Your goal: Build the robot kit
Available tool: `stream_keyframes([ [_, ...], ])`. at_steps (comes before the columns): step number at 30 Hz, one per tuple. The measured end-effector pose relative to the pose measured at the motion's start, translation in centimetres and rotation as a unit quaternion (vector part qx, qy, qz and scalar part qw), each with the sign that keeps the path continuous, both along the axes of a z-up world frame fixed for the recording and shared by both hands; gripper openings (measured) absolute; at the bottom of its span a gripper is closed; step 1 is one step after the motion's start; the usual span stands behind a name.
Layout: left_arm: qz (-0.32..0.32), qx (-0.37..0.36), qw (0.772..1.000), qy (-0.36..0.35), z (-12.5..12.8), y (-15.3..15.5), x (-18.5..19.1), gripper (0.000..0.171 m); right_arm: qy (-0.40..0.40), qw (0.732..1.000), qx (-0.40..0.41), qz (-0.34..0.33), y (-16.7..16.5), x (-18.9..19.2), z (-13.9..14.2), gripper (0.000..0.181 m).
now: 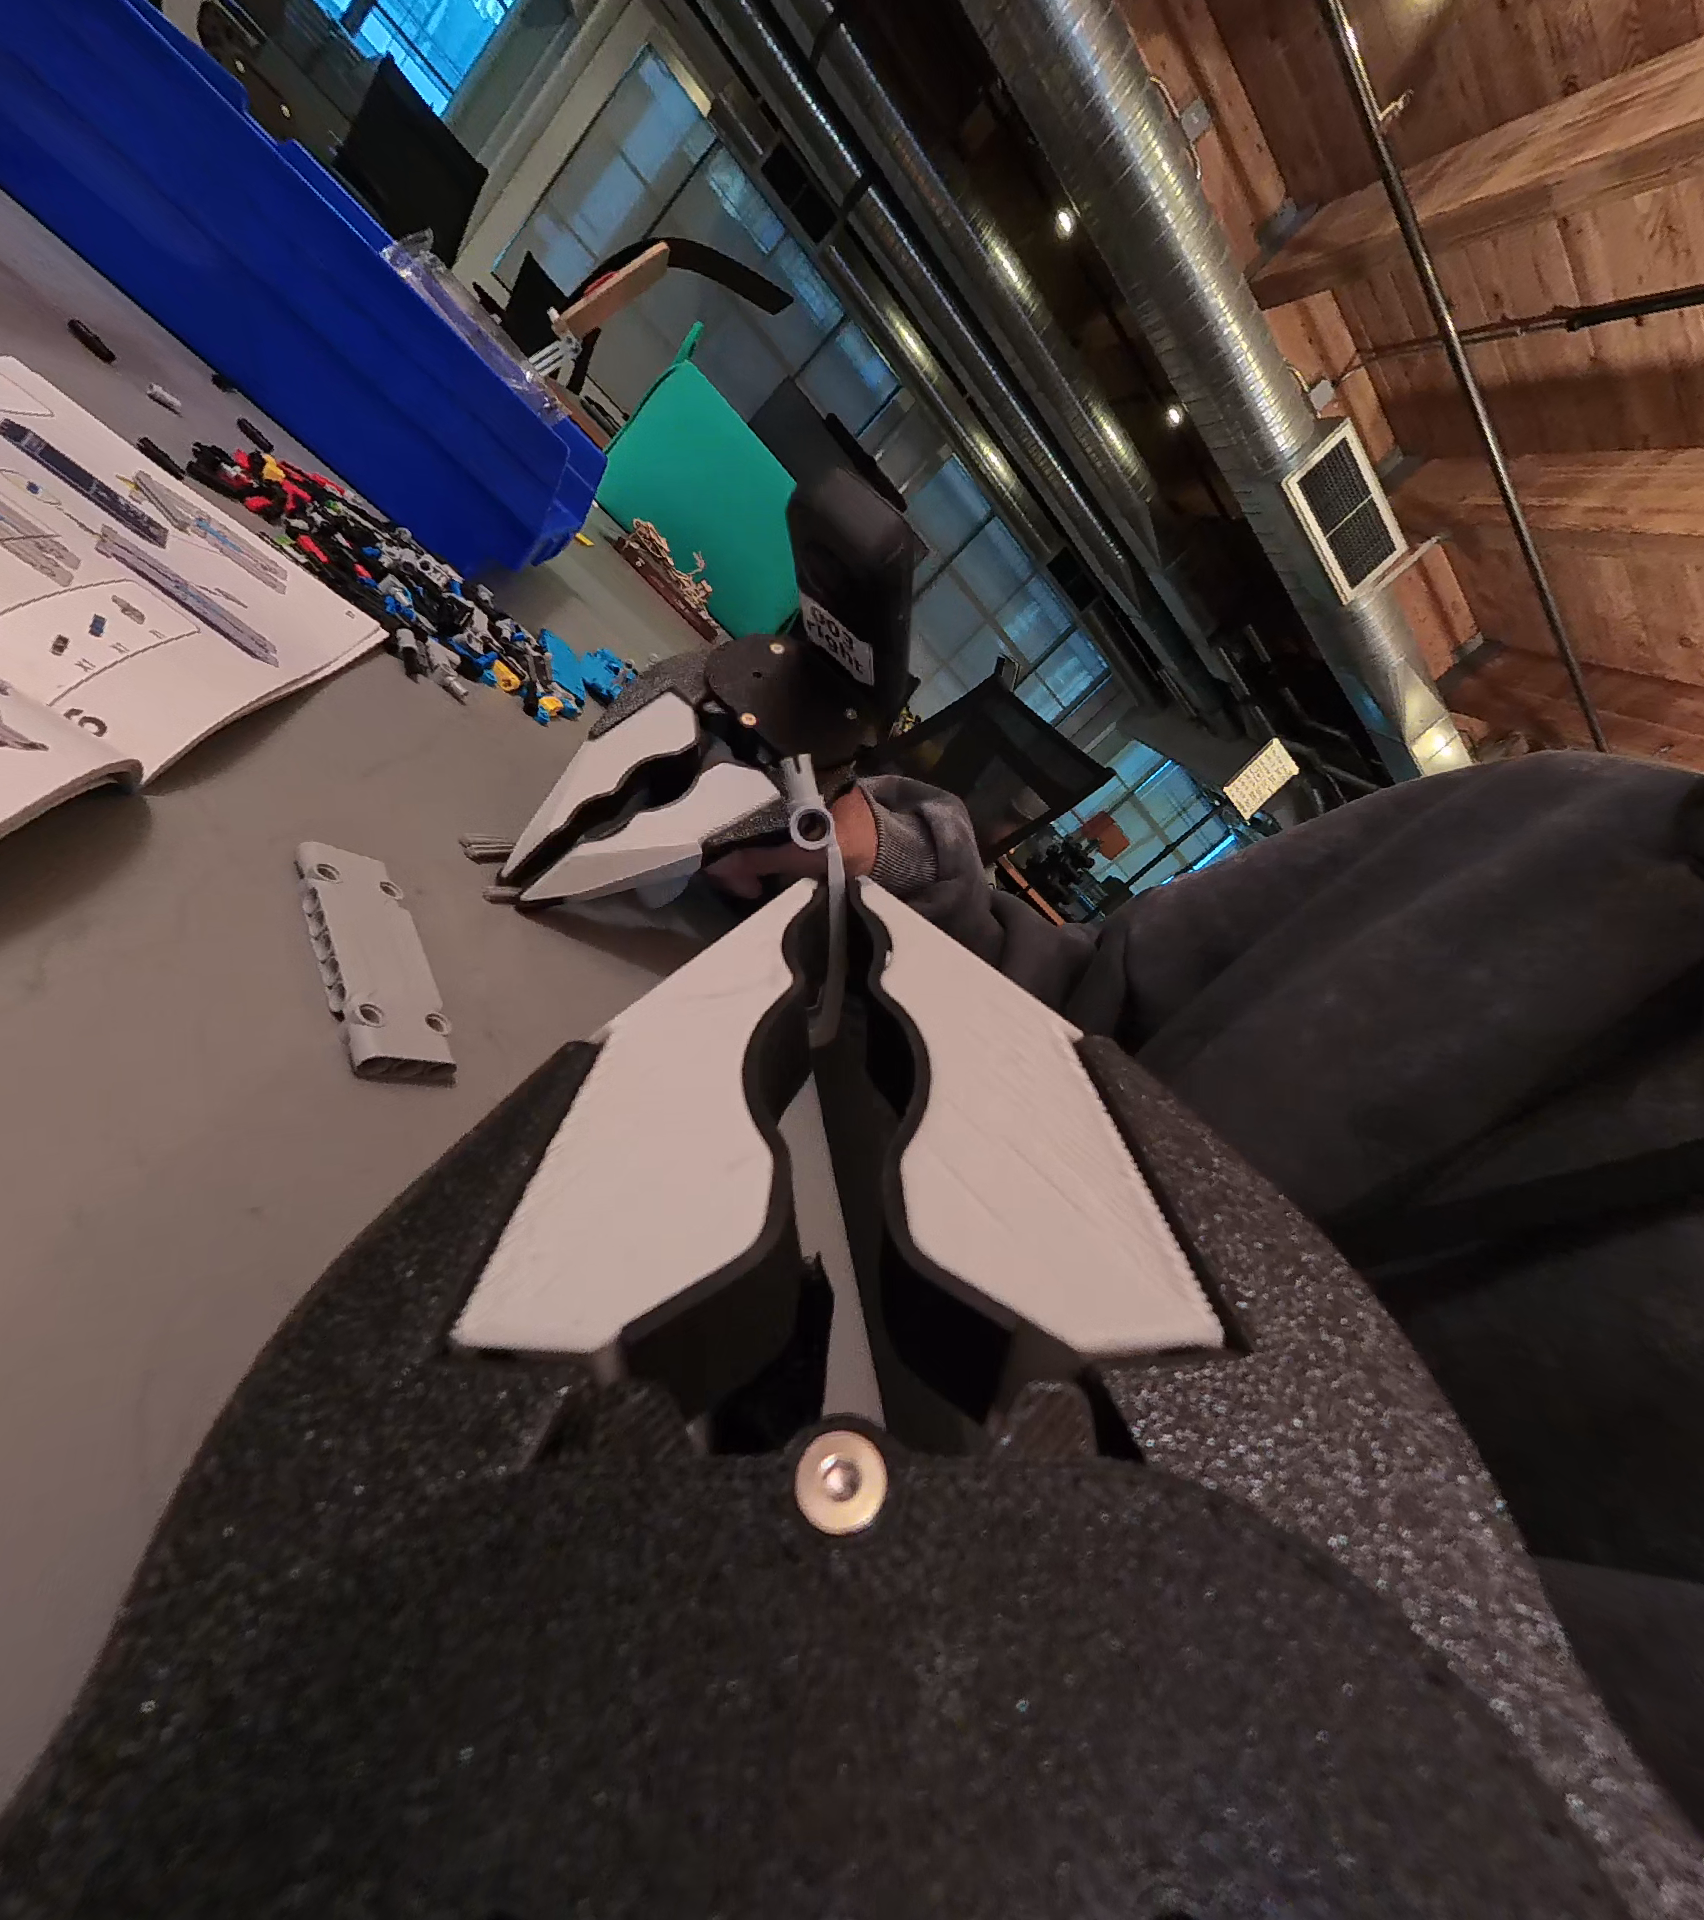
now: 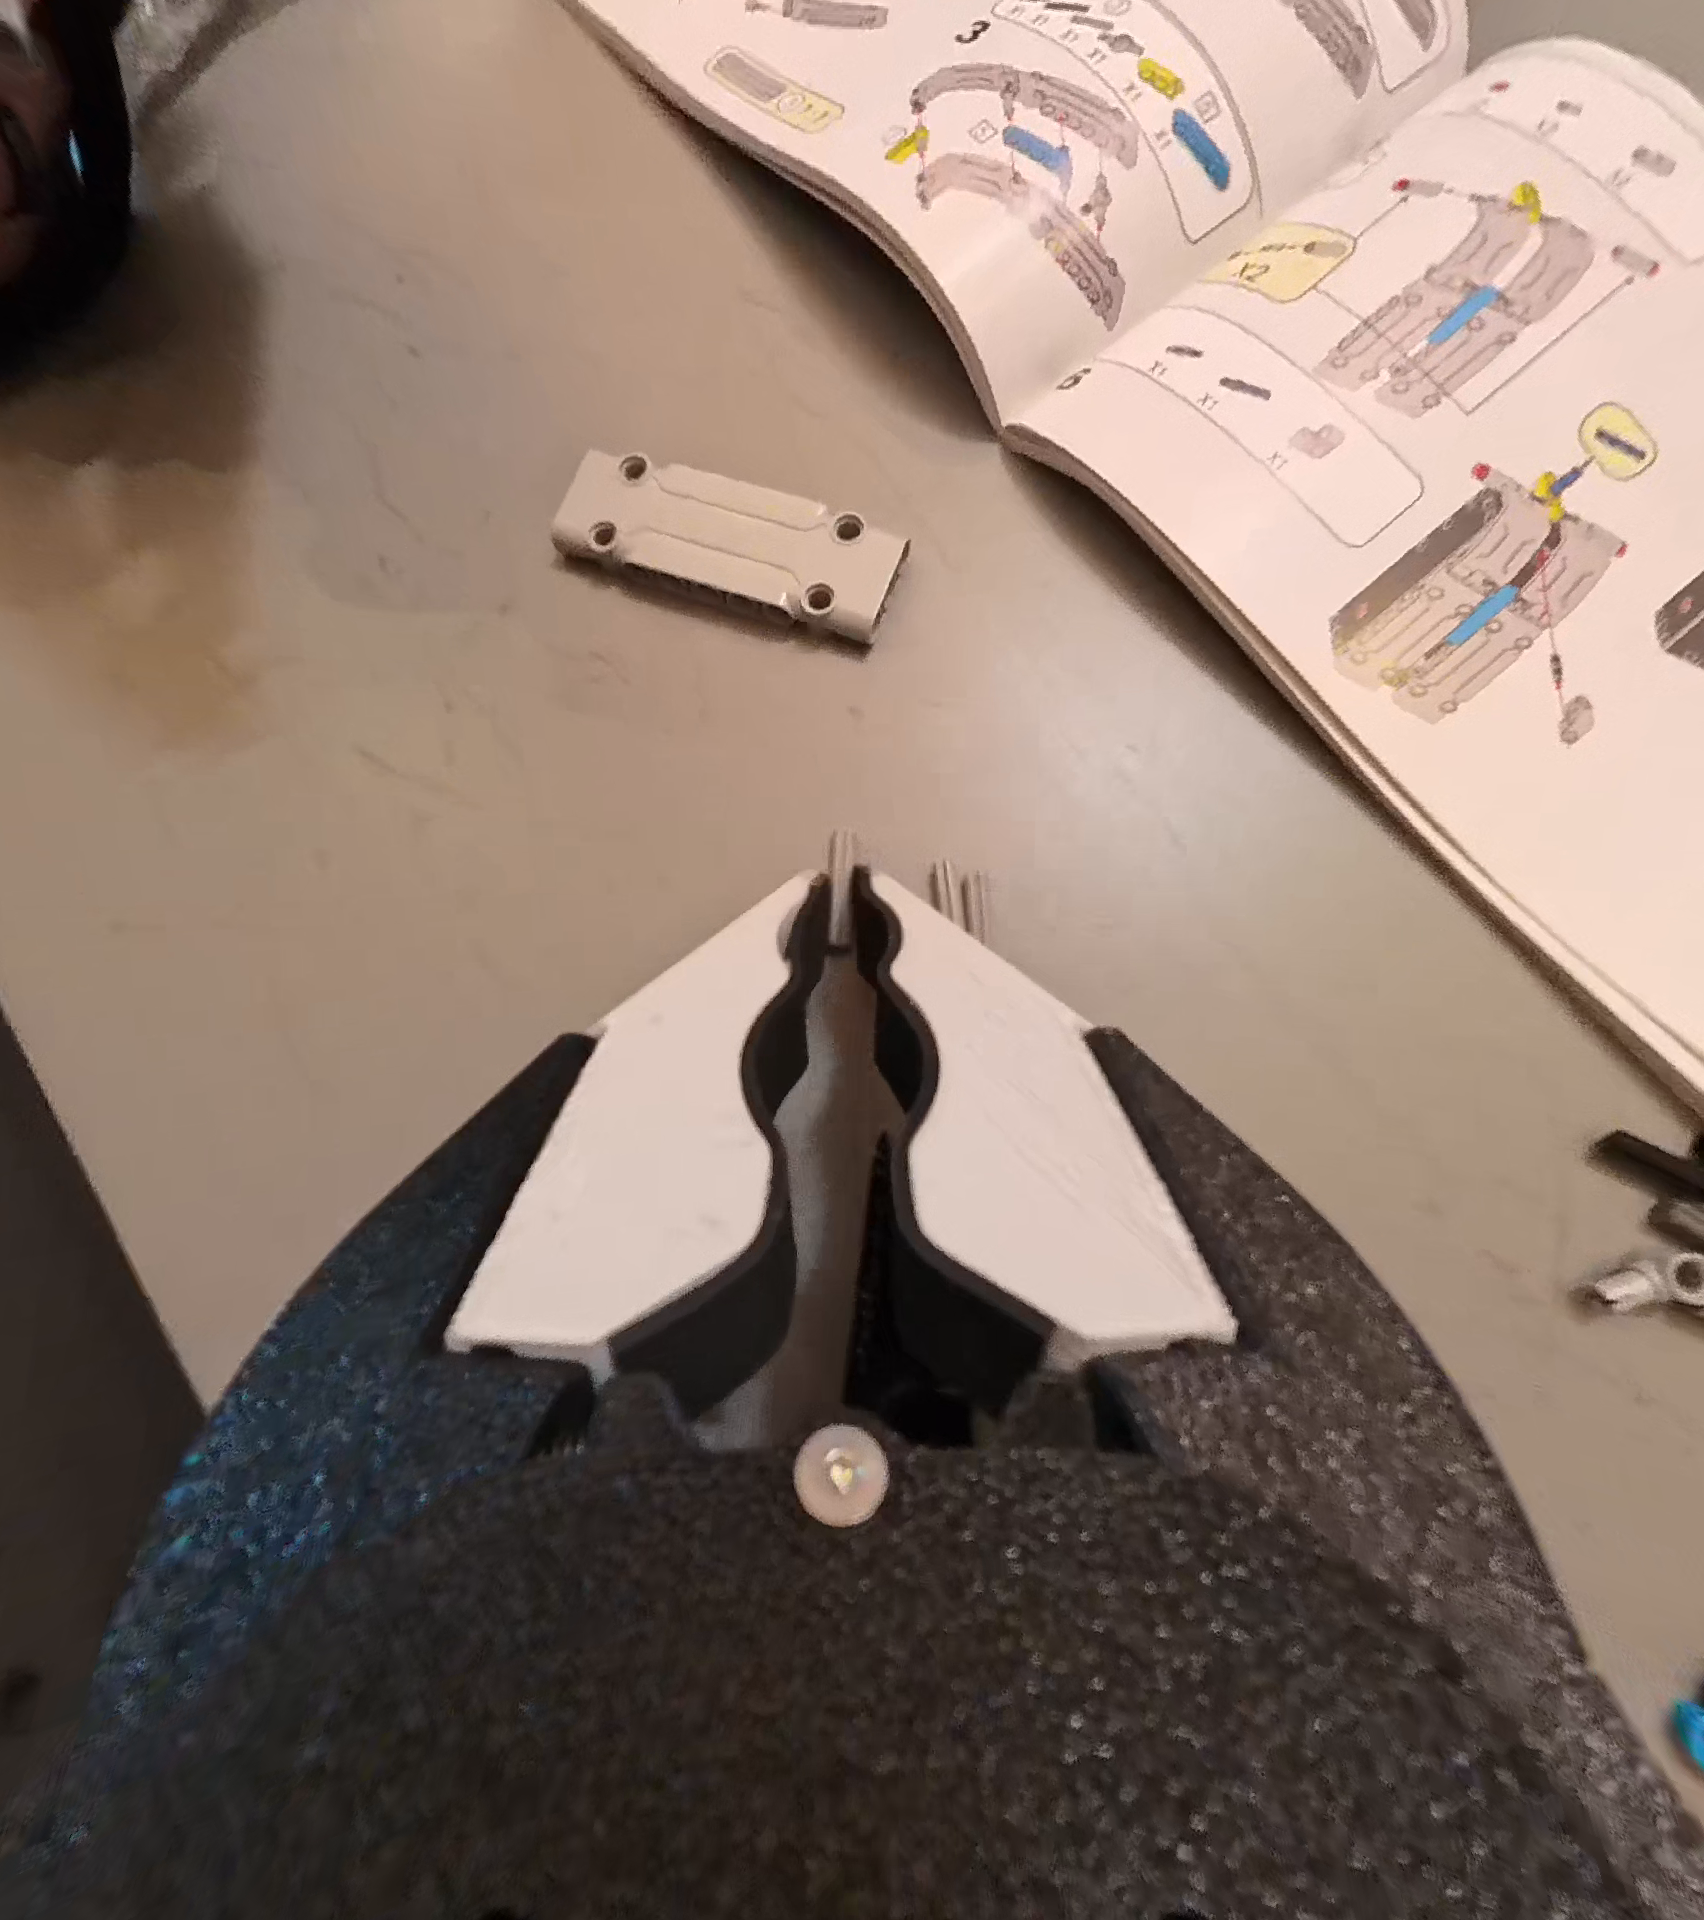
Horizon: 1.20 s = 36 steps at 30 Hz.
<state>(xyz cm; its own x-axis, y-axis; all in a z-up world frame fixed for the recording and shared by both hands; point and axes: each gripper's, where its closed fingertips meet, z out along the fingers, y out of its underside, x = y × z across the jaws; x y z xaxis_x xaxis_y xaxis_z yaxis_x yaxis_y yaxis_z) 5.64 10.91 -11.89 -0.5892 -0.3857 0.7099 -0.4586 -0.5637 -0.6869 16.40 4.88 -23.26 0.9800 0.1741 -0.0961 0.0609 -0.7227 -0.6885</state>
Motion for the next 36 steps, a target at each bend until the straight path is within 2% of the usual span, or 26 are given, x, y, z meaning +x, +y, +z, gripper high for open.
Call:
stream_keyframes([
  [4, 0.007, 0.003, 1.000, -0.004, 0.1, 0.1, 0.1, 0.001, 0.045, 0.999, 0.000, -0.014, 0.1, 0.0, 0.0, 0.003],
  [7, 0.008, 0.007, 1.000, -0.008, 0.1, 0.0, 0.1, 0.001, -0.013, 1.000, 0.000, 0.010, 0.2, -0.4, 0.3, 0.002],
  [10, 0.009, 0.025, 1.000, -0.015, 0.1, -0.3, 0.0, 0.000, -0.009, 0.992, 0.103, 0.069, 1.8, -4.1, 4.5, 0.002],
  [12, 0.031, 0.069, 0.997, -0.028, -0.2, -0.2, 0.3, 0.000, 0.025, 0.980, 0.175, 0.093, 2.7, -7.1, 7.7, 0.002],
  [14, 0.016, 0.107, 0.994, -0.036, -0.5, -1.1, -0.1, 0.000, 0.063, 0.972, 0.201, 0.099, 3.4, -9.1, 8.9, 0.002],
  [17, -0.011, 0.142, 0.989, -0.035, -1.3, -2.5, -0.5, 0.000, 0.047, 0.972, 0.204, 0.108, 3.8, -10.1, 8.8, 0.002],
  [36, -0.017, 0.126, 0.991, -0.030, -1.2, -2.4, -0.5, 0.000, 0.086, 0.965, 0.224, 0.101, 3.6, -10.0, 9.8, 0.001],
])
